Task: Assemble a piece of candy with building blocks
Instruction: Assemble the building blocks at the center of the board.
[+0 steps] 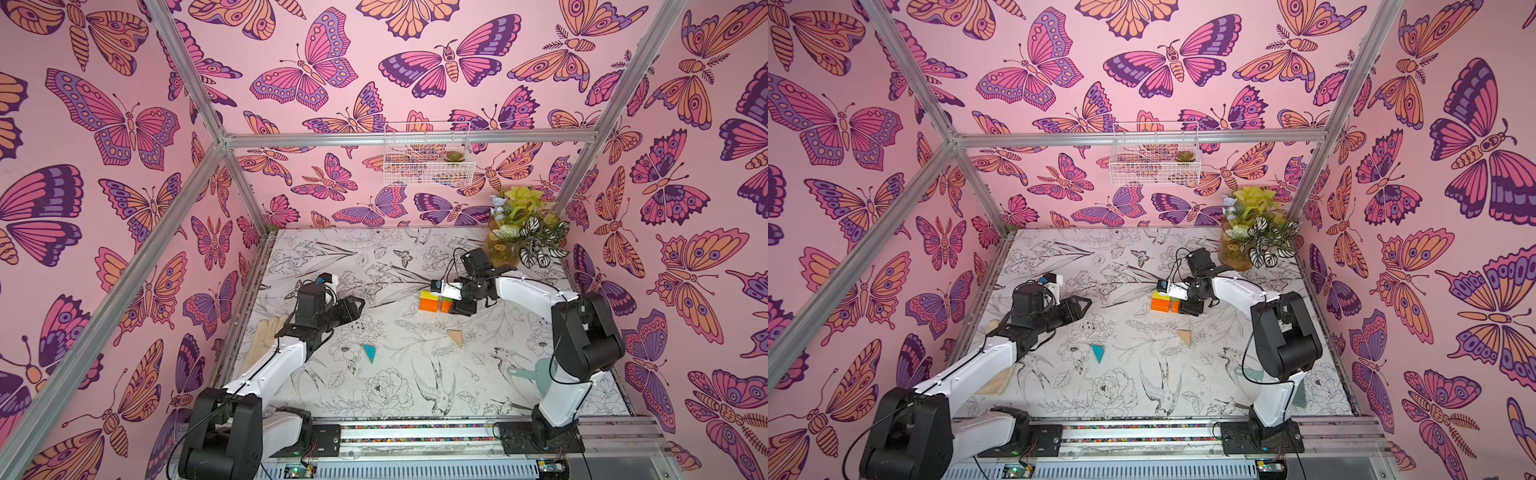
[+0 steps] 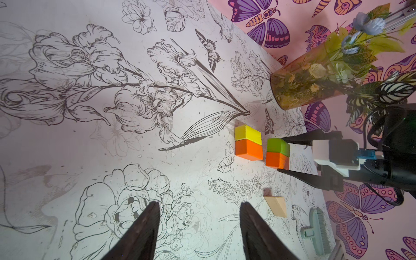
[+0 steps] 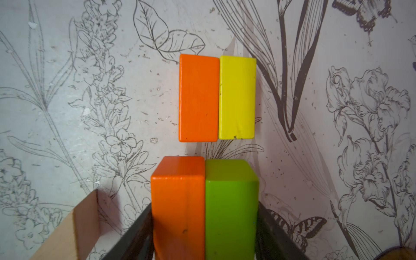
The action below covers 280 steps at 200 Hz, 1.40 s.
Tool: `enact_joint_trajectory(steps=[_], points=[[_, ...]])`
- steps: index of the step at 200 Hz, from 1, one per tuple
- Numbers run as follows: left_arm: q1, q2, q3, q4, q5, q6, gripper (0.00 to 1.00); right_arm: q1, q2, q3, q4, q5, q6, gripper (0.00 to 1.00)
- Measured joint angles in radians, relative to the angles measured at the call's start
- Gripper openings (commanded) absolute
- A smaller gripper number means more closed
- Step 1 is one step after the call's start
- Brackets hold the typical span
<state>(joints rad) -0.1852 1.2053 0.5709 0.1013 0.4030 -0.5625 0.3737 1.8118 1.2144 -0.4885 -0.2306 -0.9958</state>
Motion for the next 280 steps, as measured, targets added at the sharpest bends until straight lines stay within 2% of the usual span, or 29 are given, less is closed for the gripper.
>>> enact_joint_trajectory(steps=[84,132,280], points=[[0.0,0.0,0.0,0.002,-0.006,-0.003,0.6,0.0,0.098,0.092,-0.028,0.022,0.0,0.41],[0.0,0.001,-0.001,0.002,-0.008,-0.003,0.6,0.0,0.113,0.103,-0.056,0.027,0.0,0.49],[0.0,0.016,-0.007,0.003,-0.01,-0.004,0.6,0.0,0.16,0.183,-0.131,-0.018,0.026,0.56]])
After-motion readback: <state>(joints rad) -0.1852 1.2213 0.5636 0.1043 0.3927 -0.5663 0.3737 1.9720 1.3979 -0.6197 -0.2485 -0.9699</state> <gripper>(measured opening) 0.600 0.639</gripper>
